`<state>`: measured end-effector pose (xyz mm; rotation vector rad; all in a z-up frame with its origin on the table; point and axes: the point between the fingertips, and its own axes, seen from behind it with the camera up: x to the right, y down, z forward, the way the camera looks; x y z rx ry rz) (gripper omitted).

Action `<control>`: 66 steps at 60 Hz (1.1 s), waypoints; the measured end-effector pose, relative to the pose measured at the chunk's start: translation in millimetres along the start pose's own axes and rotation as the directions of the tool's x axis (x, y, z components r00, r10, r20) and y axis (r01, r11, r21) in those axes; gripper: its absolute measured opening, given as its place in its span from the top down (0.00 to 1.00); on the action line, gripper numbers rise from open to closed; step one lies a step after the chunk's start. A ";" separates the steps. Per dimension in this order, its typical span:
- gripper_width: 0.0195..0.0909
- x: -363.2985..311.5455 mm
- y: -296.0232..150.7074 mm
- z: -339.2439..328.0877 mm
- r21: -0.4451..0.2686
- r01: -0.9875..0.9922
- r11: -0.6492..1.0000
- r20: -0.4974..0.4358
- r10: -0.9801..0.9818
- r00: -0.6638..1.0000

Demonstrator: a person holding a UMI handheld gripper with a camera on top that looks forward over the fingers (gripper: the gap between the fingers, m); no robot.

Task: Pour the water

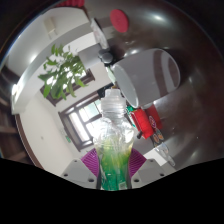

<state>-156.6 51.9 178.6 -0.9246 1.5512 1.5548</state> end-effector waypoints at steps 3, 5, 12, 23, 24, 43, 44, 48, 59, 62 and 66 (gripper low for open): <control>0.80 0.5 8.1 3.3 -0.029 0.098 0.995 -0.017 -0.099 0.995; 0.80 -1.1 14.1 5.6 -0.051 0.189 0.981 -0.022 -0.190 0.982; 0.80 -21.8 28.5 7.6 -0.102 0.610 0.786 0.004 -0.613 0.790; 0.78 -79.5 5.1 17.7 -0.094 0.991 0.096 0.013 -0.995 0.098; 0.78 -85.7 0.9 14.8 -0.106 0.994 0.034 -0.005 -0.999 0.034; 0.79 -137.8 -177.8 7.2 -0.203 0.830 -0.519 -0.285 -0.780 -0.558; 0.79 -136.5 -186.5 4.1 -0.217 0.825 -0.521 -0.294 -0.771 -0.564; 0.79 -127.6 -224.0 -1.4 -0.270 0.812 -0.517 -0.330 -0.743 -0.582; 0.79 -95.1 -286.4 5.0 -0.288 0.841 -0.459 -0.334 -0.774 -0.537; 0.79 -83.0 -294.4 6.8 -0.286 0.855 -0.433 -0.329 -0.793 -0.512; 0.81 -66.3 -306.2 4.8 -0.293 0.867 -0.404 -0.330 -0.808 -0.488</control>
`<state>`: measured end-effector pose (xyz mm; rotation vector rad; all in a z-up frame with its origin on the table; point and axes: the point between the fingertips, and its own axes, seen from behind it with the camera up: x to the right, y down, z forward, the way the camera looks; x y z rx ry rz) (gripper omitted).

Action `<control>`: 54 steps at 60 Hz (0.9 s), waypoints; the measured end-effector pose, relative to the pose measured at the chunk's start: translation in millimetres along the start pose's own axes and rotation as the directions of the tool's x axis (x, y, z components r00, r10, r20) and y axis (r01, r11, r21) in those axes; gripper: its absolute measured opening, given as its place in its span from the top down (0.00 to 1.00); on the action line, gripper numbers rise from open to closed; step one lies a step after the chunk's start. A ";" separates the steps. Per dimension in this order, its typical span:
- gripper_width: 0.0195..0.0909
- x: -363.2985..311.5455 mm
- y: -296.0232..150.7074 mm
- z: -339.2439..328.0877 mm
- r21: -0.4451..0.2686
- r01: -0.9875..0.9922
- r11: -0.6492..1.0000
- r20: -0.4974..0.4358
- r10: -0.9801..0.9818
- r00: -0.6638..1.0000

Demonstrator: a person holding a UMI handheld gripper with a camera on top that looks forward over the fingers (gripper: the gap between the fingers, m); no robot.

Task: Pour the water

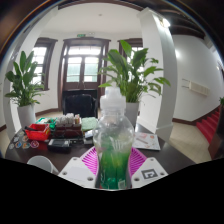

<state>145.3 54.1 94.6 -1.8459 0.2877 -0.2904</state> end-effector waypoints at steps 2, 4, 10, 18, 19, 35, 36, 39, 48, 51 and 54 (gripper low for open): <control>0.76 2.2 -7.4 -0.5 0.046 -0.025 0.999 0.000 0.025 1.000; 0.76 2.0 -5.3 -4.6 0.053 -0.051 0.997 0.007 0.050 0.999; 0.75 5.8 -3.5 -7.7 0.063 -0.081 0.995 0.021 0.080 0.997; 0.65 5.4 -3.7 -12.7 0.094 -0.080 0.992 0.042 0.077 0.996; 0.62 5.8 -4.5 -14.7 0.097 -0.083 0.992 0.044 0.079 0.996; 0.15 -2.9 8.6 -57.4 0.037 -0.109 0.993 0.080 0.106 0.991; 0.16 -4.2 9.0 -63.2 0.036 -0.109 0.993 0.082 0.106 0.991; 0.16 -10.5 10.4 -84.0 0.032 -0.113 0.993 0.095 0.110 0.989; 0.16 -29.8 11.0 -147.6 0.010 -0.110 0.994 0.129 0.107 0.986; 0.16 -38.4 9.4 -167.6 0.006 -0.088 0.996 0.138 0.086 0.987; 0.16 -49.2 9.2 -186.7 -0.004 -0.064 0.998 0.156 0.064 0.986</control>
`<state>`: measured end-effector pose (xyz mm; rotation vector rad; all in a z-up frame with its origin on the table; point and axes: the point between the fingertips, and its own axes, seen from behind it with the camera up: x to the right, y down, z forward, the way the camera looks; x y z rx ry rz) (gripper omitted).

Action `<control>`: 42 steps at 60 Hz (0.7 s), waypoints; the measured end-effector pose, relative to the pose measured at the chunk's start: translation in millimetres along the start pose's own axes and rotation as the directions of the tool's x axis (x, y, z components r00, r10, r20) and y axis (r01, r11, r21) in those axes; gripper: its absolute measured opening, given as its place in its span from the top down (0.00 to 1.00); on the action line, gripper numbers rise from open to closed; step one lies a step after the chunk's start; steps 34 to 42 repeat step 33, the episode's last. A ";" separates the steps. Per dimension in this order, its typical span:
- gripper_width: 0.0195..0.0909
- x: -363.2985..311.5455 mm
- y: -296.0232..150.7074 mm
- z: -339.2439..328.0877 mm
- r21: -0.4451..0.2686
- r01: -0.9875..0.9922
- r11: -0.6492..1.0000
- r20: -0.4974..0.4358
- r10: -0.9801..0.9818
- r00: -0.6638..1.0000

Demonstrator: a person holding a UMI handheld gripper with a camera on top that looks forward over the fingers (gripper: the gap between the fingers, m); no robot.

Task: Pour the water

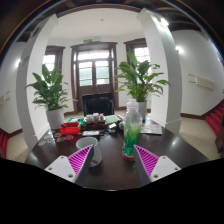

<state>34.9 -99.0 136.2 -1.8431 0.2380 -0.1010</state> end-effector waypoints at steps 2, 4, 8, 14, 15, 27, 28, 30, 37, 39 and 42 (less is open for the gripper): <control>0.16 -8.5 0.4 -12.5 -0.004 0.015 1.000 0.016 -0.015 1.000; 0.16 -18.7 0.1 -22.3 -0.006 0.029 1.000 0.030 -0.028 0.999; 0.16 -36.7 -0.4 -40.4 -0.004 0.051 0.999 0.060 -0.050 0.997; 0.14 -60.8 -2.5 -61.9 0.003 0.059 0.998 0.105 -0.059 0.993; 0.14 -64.5 -3.2 -65.3 0.004 0.058 0.998 0.112 -0.058 0.992; 0.17 -92.8 -7.9 -85.8 0.038 0.086 0.996 0.161 -0.091 0.983; 0.17 -92.1 -7.9 -86.5 0.040 0.086 0.996 0.160 -0.091 0.983; 0.17 -92.9 -8.2 -87.8 0.043 0.085 0.995 0.157 -0.091 0.983; 0.18 -93.5 -8.2 -88.9 0.045 0.092 0.995 0.155 -0.098 0.983; 0.18 -93.5 -8.2 -88.9 0.045 0.092 0.995 0.155 -0.098 0.983; 0.18 -93.5 -8.2 -88.9 0.045 0.092 0.995 0.155 -0.098 0.983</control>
